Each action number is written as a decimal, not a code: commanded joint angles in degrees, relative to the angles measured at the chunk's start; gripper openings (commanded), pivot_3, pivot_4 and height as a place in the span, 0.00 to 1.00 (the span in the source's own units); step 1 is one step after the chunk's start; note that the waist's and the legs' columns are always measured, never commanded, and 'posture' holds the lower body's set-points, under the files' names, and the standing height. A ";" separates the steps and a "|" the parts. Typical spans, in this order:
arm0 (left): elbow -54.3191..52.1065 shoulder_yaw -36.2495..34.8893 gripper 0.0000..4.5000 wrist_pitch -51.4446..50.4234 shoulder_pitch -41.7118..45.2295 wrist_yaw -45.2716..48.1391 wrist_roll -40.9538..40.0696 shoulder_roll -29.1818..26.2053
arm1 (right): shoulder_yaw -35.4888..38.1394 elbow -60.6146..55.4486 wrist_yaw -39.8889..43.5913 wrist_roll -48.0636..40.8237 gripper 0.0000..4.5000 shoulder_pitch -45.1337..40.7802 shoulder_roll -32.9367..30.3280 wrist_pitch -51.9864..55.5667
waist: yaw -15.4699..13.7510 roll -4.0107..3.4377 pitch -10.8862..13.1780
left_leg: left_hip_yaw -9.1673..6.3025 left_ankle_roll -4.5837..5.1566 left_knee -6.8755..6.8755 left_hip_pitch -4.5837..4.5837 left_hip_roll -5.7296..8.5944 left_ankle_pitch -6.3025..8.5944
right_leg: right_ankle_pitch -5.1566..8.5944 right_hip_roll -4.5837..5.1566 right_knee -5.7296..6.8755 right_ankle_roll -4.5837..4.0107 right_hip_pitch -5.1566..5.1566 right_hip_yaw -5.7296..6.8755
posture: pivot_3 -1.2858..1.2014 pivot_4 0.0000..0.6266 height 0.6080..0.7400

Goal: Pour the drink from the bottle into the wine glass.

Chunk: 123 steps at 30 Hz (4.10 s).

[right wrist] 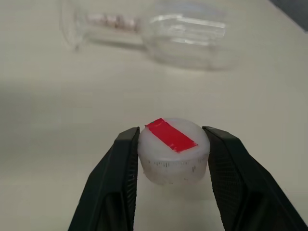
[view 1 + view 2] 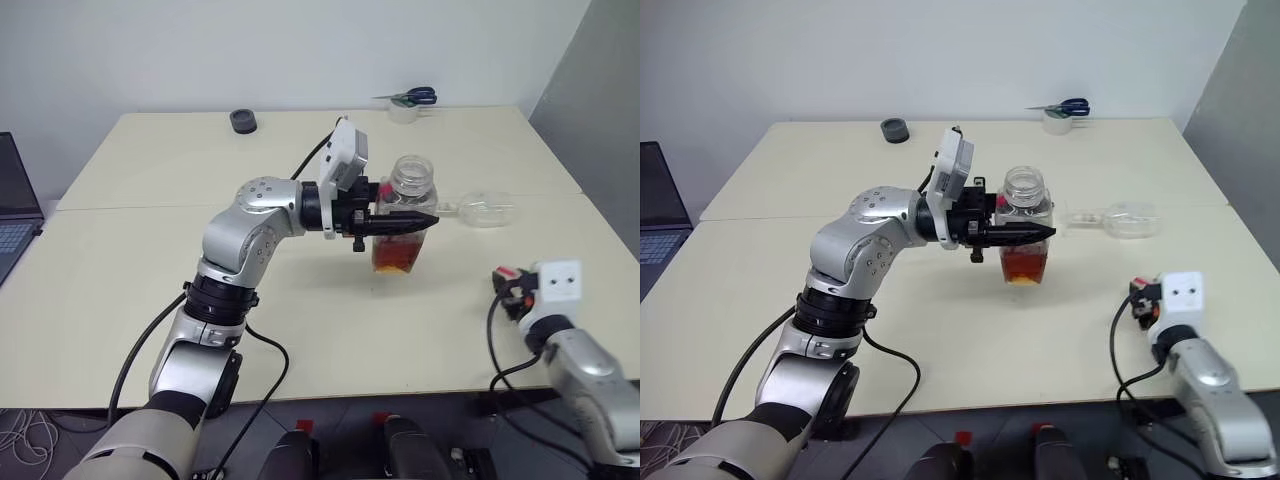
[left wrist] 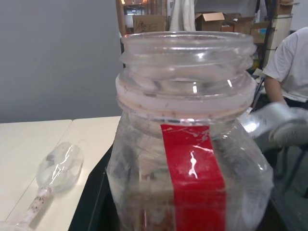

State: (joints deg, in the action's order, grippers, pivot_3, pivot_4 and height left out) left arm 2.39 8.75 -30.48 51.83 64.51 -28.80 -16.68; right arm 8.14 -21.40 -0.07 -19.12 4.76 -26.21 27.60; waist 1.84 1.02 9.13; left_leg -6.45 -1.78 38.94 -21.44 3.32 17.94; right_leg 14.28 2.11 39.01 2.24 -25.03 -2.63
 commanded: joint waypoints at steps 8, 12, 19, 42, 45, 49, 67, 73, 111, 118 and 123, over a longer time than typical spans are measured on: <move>-3.93 -0.62 0.39 0.14 1.05 0.10 -1.03 -0.68 | 2.63 3.86 0.17 5.32 0.76 -0.09 5.93 -4.98 | -0.15 -0.01 -0.01 | -0.02 0.00 0.00 0.01 0.04 0.00 | 0.00 0.00 -0.03 0.00 0.03 0.01 | 0.52 0.24 1.00; -4.02 -0.46 0.39 0.27 1.00 -0.13 -0.76 -0.79 | 3.84 2.98 1.13 5.51 0.99 0.44 6.12 -4.77 | -0.13 -0.01 -0.01 | -0.02 0.00 0.00 0.02 0.03 0.00 | 0.00 0.00 -0.02 0.00 0.05 0.01 | 0.52 0.24 1.00; -4.64 -0.68 0.39 -0.05 0.62 -0.56 -0.90 -1.08 | 4.61 -0.37 5.38 6.71 0.99 0.30 2.22 -4.71 | -0.13 -0.02 0.00 | -0.01 0.00 0.00 0.03 0.03 0.00 | 0.00 0.00 -0.02 0.00 0.07 0.01 | 0.52 0.24 1.00; 18.17 -7.11 0.39 16.77 5.21 -39.38 23.50 -3.52 | 7.27 -11.75 30.40 -43.98 0.99 -39.29 -22.22 21.78 | -0.38 0.06 0.15 | -0.56 0.10 -0.13 0.52 0.06 0.07 | 0.03 0.19 -0.50 0.03 0.90 0.41 | 0.52 0.24 1.00; 20.60 -10.51 0.39 17.16 4.66 -48.30 25.70 -3.52 | 4.70 -9.89 29.41 -42.73 0.99 -41.38 -19.83 21.05 | -0.34 0.09 0.16 | -0.52 0.07 -0.17 0.50 0.03 0.07 | 0.03 0.23 -0.57 0.03 0.87 0.36 | 0.52 0.24 1.00; 20.99 -14.37 0.39 16.85 1.75 -55.17 26.42 -3.55 | 1.68 -9.96 29.02 -39.99 0.99 -40.97 -16.34 19.51 | -0.54 0.11 0.17 | -0.54 0.07 -0.12 0.36 0.10 0.08 | 0.03 0.40 -0.52 0.04 0.75 0.35 | 0.52 0.24 1.00; 33.24 -21.01 0.39 32.09 -4.40 -55.02 21.23 -1.07 | -1.43 -9.93 28.96 -35.81 0.99 -42.00 -11.47 19.56 | -1.65 0.15 0.16 | -0.55 0.05 -0.07 0.28 0.19 0.07 | 0.02 0.48 -0.50 0.04 0.67 0.48 | 0.52 0.24 1.00; 34.75 -21.00 0.39 33.31 -5.42 -53.63 21.37 -0.93 | -1.14 -10.62 28.21 -36.57 0.99 -41.89 -11.34 20.27 | -1.64 0.15 0.16 | -0.55 0.06 -0.08 0.28 0.19 0.07 | 0.02 0.48 -0.49 0.04 0.67 0.48 | 0.52 0.24 1.00; 10.00 -17.27 0.99 17.32 -30.64 -54.41 21.07 2.33 | -0.94 -14.66 25.21 -31.16 1.00 -28.36 -9.22 18.54 | -1.58 0.17 0.13 | -0.55 0.06 -0.12 0.36 0.15 0.08 | 0.02 0.48 -0.50 0.04 0.72 0.38 | 0.52 0.24 1.00; -10.54 -6.85 0.99 12.43 -43.05 -43.38 22.78 -3.19 | -0.31 -16.76 15.72 -26.42 1.00 -19.63 -4.32 17.53 | -1.65 0.14 0.11 | -0.63 0.07 -0.18 0.50 0.12 0.09 | 0.03 0.46 -0.55 0.04 0.91 0.35 | 0.52 0.24 1.00; -18.73 -5.73 0.99 9.04 -41.25 -33.07 14.18 -5.72 | -1.12 -9.41 2.08 -16.73 1.00 -19.93 3.82 18.55 | -1.63 0.14 0.11 | -0.60 0.06 -0.17 0.54 0.12 0.08 | 0.03 0.41 -0.51 0.04 0.93 0.41 | 0.52 0.24 1.00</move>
State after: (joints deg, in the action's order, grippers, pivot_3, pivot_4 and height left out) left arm -12.04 4.10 -20.04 9.19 28.79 -11.10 -21.75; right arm 5.93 -32.55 6.88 -38.82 -14.35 -23.94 46.49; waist 0.21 1.16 9.24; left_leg -7.05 -1.72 38.77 -20.89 3.42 18.02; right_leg 14.31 2.51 38.50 2.28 -24.10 -2.23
